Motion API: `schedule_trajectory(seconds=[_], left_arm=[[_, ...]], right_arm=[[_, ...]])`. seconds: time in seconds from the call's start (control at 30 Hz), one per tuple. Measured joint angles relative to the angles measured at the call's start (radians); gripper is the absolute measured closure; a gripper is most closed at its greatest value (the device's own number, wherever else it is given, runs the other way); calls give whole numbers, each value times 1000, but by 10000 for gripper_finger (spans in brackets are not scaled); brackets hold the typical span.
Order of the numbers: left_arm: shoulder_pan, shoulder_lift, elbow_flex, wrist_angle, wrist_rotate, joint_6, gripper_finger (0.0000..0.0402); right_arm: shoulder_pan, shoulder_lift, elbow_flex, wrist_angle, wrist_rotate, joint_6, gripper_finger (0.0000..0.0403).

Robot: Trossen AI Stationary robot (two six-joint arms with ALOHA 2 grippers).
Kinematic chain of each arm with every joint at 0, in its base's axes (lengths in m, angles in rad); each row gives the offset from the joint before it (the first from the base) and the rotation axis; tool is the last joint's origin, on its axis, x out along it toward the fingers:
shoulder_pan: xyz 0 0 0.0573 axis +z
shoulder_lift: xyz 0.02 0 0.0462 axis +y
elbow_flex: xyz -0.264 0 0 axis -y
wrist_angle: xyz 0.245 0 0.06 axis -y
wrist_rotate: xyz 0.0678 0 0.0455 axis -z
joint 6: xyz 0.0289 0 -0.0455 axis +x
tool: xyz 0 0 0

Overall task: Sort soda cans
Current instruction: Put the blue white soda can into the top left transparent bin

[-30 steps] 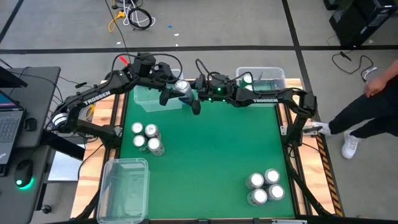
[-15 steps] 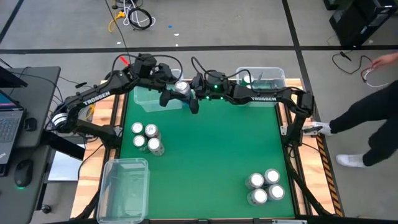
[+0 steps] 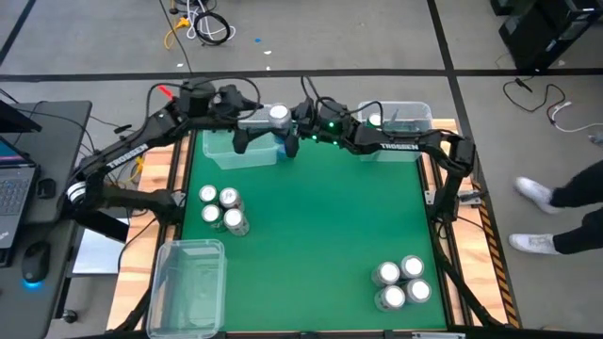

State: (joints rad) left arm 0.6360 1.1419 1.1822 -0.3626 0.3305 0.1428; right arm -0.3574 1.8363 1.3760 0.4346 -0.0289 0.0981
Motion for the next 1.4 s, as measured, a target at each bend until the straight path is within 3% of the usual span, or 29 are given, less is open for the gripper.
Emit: schedule_trajectory(seconds=[0.17, 0.53, 0.73, 0.93, 1.2, 1.4], left_arm=[[26, -88, -80, 51, 2, -11, 40], [64, -216, -237, 159, 15, -21, 214], [65, -222, -239, 144, 22, -19, 273], [65, -222, -239, 125, 29, -20, 298], [65, -225, -239, 123, 63, -48, 303], [64, -226, -239, 124, 73, -49, 303]], right_arm=[[16, 107, 11, 175, 37, 35, 116], [37, 389, 320, 176, 152, 11, 116], [36, 433, 355, 81, 174, 29, 116], [61, 420, 338, -29, 198, 5, 116], [69, 404, 337, -161, 198, 7, 116], [86, 321, 338, -325, 133, -3, 116]])
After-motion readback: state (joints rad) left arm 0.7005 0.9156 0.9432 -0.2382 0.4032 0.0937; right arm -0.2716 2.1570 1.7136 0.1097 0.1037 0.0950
